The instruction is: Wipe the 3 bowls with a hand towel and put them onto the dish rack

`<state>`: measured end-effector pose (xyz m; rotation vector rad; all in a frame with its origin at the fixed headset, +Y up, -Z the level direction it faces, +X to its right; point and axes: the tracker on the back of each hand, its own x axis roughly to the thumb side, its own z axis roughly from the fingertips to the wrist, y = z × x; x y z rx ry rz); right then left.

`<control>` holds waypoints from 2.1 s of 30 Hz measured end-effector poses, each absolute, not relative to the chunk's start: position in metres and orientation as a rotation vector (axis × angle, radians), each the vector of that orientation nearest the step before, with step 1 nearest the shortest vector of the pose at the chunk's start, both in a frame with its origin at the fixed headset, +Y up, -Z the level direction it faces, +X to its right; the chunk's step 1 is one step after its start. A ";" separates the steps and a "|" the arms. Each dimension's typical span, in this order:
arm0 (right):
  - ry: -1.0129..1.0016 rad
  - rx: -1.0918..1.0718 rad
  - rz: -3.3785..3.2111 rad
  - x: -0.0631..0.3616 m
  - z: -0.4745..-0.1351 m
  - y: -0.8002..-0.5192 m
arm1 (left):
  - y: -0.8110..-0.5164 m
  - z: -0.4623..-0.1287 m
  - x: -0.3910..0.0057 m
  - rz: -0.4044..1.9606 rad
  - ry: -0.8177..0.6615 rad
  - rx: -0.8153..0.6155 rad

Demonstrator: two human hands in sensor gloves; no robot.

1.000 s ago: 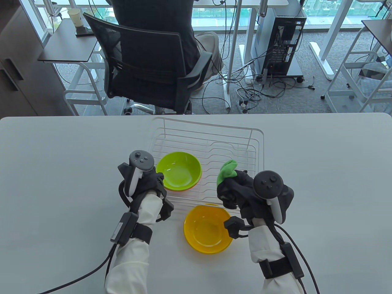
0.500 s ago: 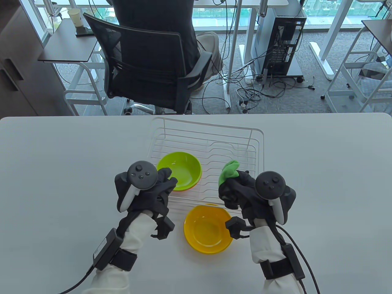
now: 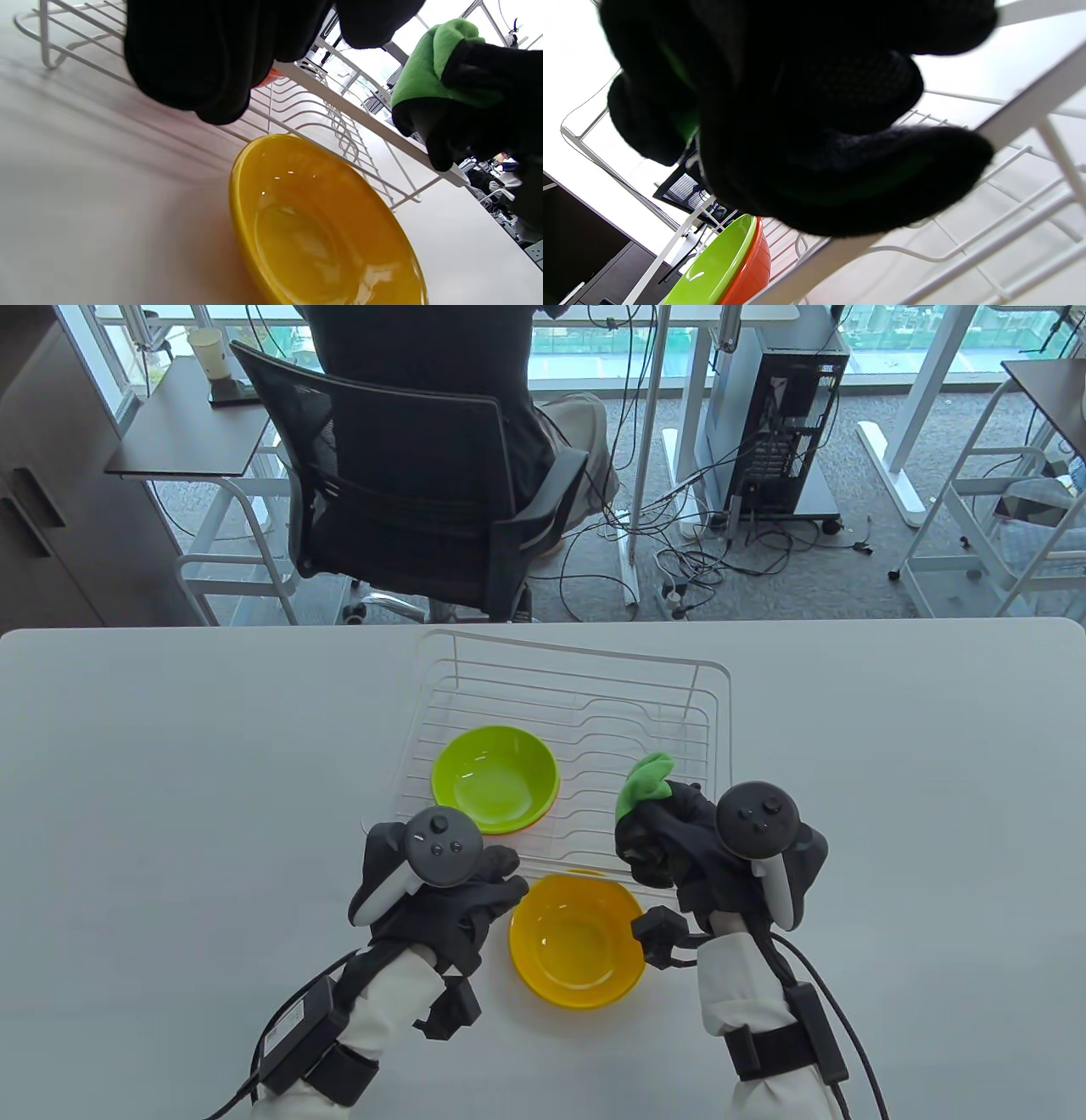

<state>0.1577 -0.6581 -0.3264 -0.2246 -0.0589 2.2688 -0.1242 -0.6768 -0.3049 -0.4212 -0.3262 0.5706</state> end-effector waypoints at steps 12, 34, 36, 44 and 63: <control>-0.049 -0.230 2.277 0.157 -0.326 -0.658 | -0.729 -0.307 -0.108 0.398 -0.296 -0.566; -0.032 -0.218 2.339 0.147 -0.325 -0.662 | -0.757 -0.309 -0.109 0.557 -0.232 -0.501; -0.032 -0.216 2.344 0.147 -0.324 -0.663 | -0.758 -0.309 -0.111 0.601 -0.219 -0.501; -0.029 -0.214 2.356 0.145 -0.324 -0.663 | -0.752 -0.311 -0.119 0.637 -0.213 -0.493; -0.301 0.092 2.320 0.114 -0.289 -0.598 | -0.679 -0.301 -0.146 0.768 -0.294 -0.262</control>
